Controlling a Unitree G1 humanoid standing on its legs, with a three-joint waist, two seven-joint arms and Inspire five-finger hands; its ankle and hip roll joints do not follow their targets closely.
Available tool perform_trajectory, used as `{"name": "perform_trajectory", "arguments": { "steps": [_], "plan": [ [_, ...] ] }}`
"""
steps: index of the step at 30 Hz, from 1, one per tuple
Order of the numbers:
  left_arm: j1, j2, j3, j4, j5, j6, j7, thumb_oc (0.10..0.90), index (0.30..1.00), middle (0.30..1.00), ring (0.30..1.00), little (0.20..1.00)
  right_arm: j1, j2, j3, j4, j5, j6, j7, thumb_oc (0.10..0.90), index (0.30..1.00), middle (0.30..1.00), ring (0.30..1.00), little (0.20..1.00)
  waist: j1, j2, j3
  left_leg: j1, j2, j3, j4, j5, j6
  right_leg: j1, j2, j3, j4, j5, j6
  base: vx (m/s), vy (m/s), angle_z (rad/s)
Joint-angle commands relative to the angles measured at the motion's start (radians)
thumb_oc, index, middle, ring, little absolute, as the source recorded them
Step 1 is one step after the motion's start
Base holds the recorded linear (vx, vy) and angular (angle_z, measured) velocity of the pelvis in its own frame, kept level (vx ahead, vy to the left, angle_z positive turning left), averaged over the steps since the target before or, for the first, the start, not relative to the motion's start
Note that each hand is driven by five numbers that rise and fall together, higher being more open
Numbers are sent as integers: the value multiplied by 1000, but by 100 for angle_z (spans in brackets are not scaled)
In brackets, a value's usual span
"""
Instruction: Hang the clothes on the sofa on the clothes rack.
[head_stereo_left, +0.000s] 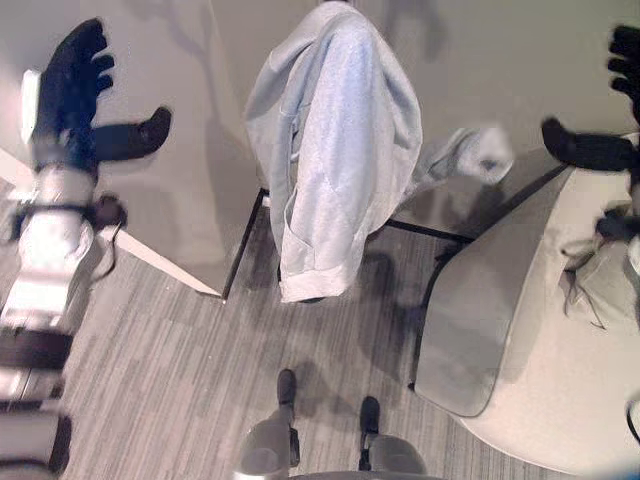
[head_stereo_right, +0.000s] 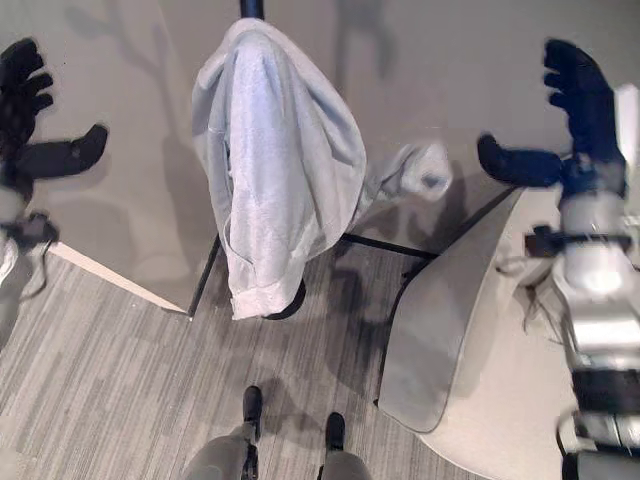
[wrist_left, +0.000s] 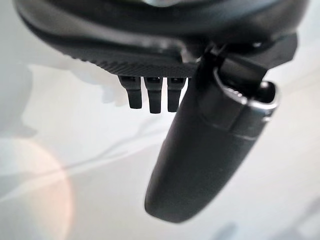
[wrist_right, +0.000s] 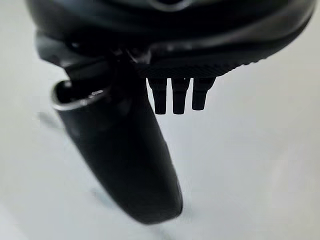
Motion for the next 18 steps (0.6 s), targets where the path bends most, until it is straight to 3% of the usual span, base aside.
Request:
{"name": "perform_trajectory", "arguments": {
  "steps": [1,3,4,5,6,7,8,11,14,18],
  "plan": [
    [101,14,273,39,65,-61,49,800,900,900,900,900,128,-25,-169,-11,-66,-63,-13,800,900,900,900,900,5,-15,-193,72,8,6,9,-193,-36,26,-31,-20,16,-105,39,-5,-57,-25],
    [211,-57,348,20,96,-54,46,800,900,900,900,900,210,53,-224,-31,-76,-61,-1,800,900,900,900,900,4,-14,-201,84,11,10,9,-198,-35,38,-29,-23,16,-115,32,-2,-54,-25],
    [292,-156,392,17,106,-47,46,800,900,900,900,900,279,154,-250,-42,-72,-62,0,800,900,900,900,900,1,-12,-208,92,15,10,9,-197,-34,44,-27,-28,16,-122,24,-22,-50,-17],
    [323,-205,394,21,109,-45,46,800,900,900,900,900,300,212,-245,-42,-49,-66,7,800,900,900,900,900,-1,-10,-209,96,16,12,9,-196,-33,48,-26,-29,16,-125,21,-28,-41,-11],
    [328,-206,395,17,110,-45,46,800,900,900,900,900,305,214,-245,-46,-49,-66,8,800,900,900,900,900,-2,-11,-210,97,16,12,9,-196,-33,49,-26,-29,16,-125,20,-50,-38,-5],
    [396,-326,410,8,87,-35,18,800,900,900,900,900,380,317,-240,-61,-53,-57,54,800,900,900,900,900,-6,-10,-210,100,18,13,9,-195,-33,52,-23,-32,16,-130,15,-30,-29,-5],
    [403,-328,411,4,86,-35,15,800,900,900,900,900,385,319,-241,-66,-54,-55,56,800,900,900,900,900,-7,-10,-214,101,18,13,9,-196,-33,53,-23,-32,16,-130,15,-50,-40,-6],
    [479,-467,373,55,63,-32,-21,800,900,900,900,900,448,434,-158,-37,-54,-63,102,800,900,900,900,900,-9,-6,-213,110,24,19,9,-196,-34,57,-20,-38,16,-142,8,-67,-29,1],
    [478,-575,324,100,-38,-35,-32,800,900,900,900,900,441,492,-82,-29,-46,-65,116,800,900,900,900,900,-7,-3,-215,106,28,23,9,-185,-33,52,-17,-39,16,-137,1,-96,-22,3],
    [436,-620,226,136,-91,-41,-34,800,900,900,900,900,397,513,39,25,-35,-71,113,800,900,900,900,900,-4,-2,-213,102,32,18,9,-170,-37,52,-10,-40,16,-137,-9,-84,-14,7]
  ]
}}
